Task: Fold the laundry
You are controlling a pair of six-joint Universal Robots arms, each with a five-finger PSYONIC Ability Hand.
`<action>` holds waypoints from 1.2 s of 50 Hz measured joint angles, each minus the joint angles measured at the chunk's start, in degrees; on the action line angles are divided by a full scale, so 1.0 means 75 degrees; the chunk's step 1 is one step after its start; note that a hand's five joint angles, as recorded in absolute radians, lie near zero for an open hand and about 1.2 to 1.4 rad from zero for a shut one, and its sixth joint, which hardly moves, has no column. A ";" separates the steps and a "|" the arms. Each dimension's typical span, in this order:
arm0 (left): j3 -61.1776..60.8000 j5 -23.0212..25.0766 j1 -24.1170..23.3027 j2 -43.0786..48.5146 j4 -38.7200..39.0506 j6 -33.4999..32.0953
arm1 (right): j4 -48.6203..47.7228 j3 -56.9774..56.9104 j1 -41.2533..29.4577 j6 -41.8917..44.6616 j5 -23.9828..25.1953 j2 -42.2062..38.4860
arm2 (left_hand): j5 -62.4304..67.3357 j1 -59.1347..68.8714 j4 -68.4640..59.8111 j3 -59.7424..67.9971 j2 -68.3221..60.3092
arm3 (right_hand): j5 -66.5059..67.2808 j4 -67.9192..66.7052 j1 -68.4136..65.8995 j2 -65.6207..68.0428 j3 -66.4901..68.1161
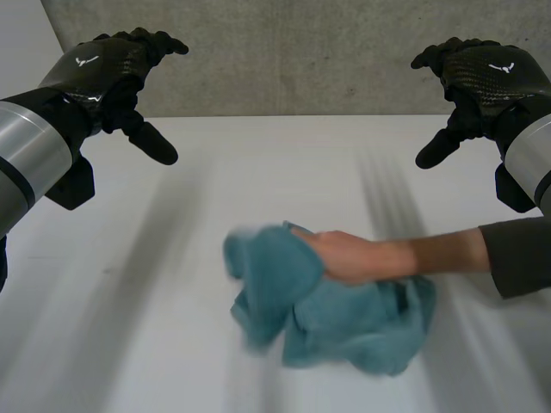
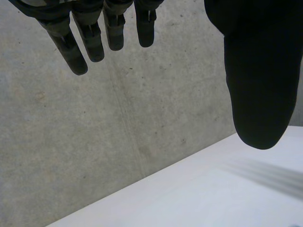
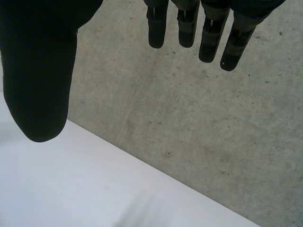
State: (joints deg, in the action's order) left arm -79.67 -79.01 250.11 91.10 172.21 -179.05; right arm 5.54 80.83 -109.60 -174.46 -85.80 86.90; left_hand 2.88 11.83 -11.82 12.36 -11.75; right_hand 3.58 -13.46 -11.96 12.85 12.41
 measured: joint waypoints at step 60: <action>0.0157 0.1483 -0.0442 0.4308 0.0445 -0.3091 | -0.0727 0.2021 -0.1936 -0.1030 -0.0244 -0.1891 | 0.1459 0.1811 -0.1588 0.1487 -0.1706 | 0.2495 -0.2639 -0.2429 0.2749 0.2785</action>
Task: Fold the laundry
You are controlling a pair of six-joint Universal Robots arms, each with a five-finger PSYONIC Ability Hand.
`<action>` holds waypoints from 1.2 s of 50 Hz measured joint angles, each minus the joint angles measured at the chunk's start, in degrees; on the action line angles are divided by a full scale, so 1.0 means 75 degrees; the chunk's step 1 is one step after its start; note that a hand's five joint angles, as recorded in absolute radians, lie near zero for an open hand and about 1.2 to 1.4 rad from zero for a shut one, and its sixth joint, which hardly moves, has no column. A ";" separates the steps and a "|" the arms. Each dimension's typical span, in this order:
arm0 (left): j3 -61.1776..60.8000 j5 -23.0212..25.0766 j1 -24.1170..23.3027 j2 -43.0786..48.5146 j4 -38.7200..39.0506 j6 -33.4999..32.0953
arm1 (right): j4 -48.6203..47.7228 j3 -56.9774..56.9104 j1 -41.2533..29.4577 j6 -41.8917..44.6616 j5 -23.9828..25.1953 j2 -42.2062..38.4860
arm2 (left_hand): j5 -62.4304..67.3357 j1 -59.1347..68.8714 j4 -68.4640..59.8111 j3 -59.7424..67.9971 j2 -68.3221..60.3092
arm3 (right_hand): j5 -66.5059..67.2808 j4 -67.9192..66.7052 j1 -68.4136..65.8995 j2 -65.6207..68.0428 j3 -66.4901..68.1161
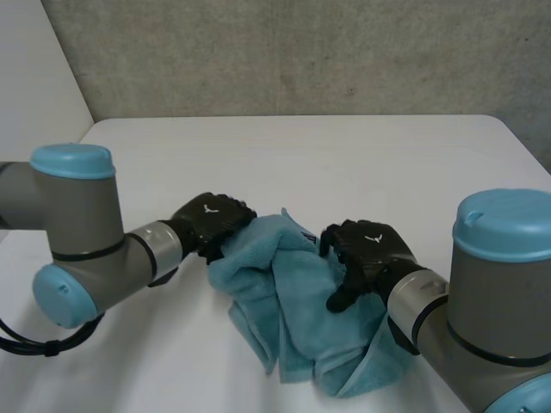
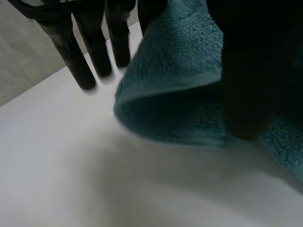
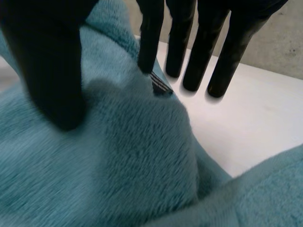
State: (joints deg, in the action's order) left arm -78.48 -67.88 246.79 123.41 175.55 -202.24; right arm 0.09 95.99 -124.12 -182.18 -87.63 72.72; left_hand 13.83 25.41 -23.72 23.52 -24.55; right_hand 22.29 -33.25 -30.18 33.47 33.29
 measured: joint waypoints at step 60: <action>-0.1388 -0.2753 -0.1116 -0.1673 0.1445 0.1962 | 0.0811 -0.0075 0.1774 -0.0228 0.0041 0.1275 | 0.4337 0.3983 -0.4429 0.4462 -0.4313 | -0.2259 0.2289 0.2109 -0.2279 -0.2432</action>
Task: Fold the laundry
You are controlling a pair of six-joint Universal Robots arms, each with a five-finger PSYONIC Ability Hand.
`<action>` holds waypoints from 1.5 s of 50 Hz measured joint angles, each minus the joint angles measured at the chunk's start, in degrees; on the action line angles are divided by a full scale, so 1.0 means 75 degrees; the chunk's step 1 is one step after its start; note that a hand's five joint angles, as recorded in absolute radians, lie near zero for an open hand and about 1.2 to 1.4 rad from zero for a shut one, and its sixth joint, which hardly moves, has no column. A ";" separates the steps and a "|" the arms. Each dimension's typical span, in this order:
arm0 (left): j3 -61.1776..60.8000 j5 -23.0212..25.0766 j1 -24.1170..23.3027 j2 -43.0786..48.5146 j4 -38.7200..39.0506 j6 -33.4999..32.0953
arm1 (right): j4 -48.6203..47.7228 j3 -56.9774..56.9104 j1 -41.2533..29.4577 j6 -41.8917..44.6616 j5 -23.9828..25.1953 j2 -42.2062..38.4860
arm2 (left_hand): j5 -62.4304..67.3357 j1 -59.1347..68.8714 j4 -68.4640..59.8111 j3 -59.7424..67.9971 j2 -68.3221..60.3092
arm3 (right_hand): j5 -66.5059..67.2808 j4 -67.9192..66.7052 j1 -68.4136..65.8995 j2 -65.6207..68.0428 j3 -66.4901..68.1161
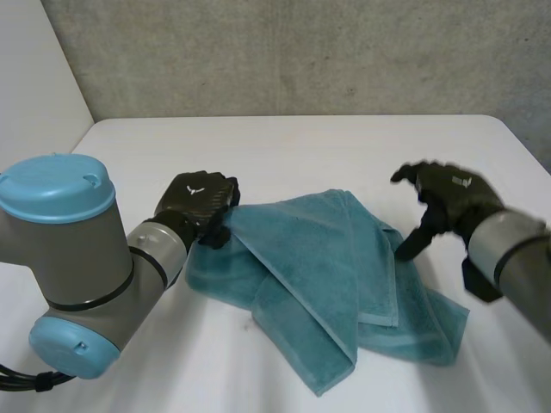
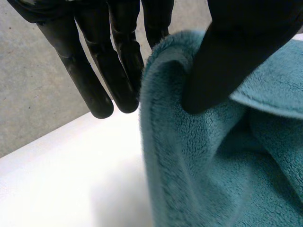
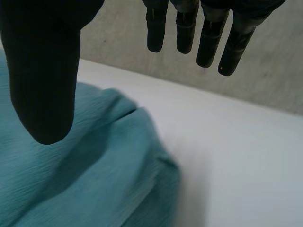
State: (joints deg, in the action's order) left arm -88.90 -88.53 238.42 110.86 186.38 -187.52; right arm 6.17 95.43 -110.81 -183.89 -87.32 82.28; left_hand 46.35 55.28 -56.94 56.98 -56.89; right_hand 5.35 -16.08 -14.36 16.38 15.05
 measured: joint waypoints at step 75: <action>-0.0969 0.2144 0.1530 -0.0027 0.0150 0.0477 | 0.0609 -0.2190 -0.0794 0.3413 -0.0602 0.1175 | -0.5684 -0.5426 0.5705 -0.5659 0.5706 | 0.6479 -0.6934 -0.5004 0.6786 0.7040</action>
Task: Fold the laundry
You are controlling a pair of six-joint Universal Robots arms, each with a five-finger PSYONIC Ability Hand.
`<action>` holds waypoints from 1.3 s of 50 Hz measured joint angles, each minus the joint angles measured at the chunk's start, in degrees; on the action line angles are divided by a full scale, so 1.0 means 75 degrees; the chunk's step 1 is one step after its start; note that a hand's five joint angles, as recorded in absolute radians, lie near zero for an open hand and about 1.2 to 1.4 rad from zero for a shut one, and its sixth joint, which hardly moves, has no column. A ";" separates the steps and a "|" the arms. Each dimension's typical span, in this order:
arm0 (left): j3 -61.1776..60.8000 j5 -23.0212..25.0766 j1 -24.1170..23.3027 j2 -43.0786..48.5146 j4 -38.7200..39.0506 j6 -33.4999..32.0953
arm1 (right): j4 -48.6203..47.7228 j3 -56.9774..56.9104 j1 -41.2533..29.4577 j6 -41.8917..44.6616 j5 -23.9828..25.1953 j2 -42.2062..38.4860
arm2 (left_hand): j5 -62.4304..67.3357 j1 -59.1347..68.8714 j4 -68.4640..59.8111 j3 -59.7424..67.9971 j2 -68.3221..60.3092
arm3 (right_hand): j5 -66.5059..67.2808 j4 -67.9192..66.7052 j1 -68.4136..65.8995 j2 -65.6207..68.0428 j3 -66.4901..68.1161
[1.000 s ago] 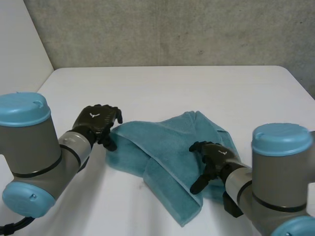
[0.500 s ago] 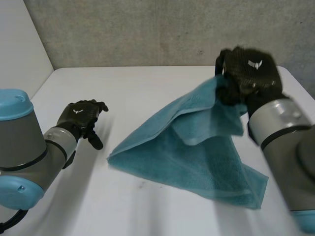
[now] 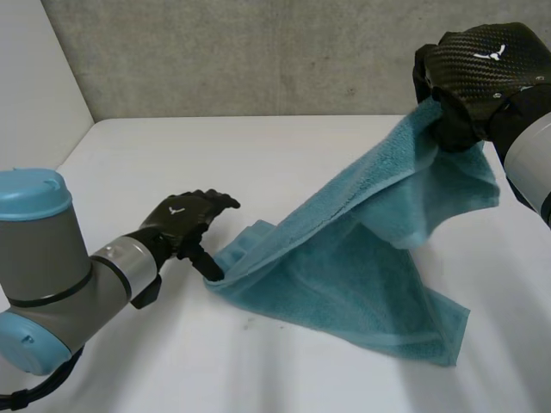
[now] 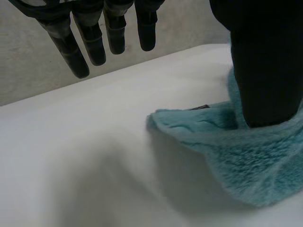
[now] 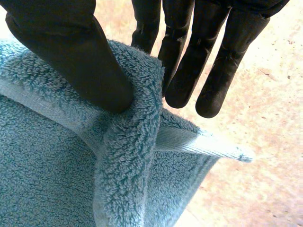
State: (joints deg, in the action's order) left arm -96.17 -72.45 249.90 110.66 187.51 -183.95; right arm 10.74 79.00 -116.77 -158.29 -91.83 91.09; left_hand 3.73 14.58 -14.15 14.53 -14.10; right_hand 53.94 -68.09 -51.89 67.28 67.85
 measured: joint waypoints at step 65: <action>-0.0394 0.3457 0.1183 0.0626 -0.0391 -0.1971 | -0.0256 0.1082 0.1403 0.0296 0.0690 0.0099 | 0.1013 0.0947 -0.0942 0.0914 -0.0986 | 0.0000 -0.0004 -0.0114 0.0000 0.0026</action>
State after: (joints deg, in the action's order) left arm -99.12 -46.53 258.77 115.35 184.58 -198.73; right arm 8.82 87.12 -106.25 -156.07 -86.66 91.83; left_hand 11.33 21.68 -21.21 21.39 -21.49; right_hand 53.94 -68.12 -52.75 67.28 68.04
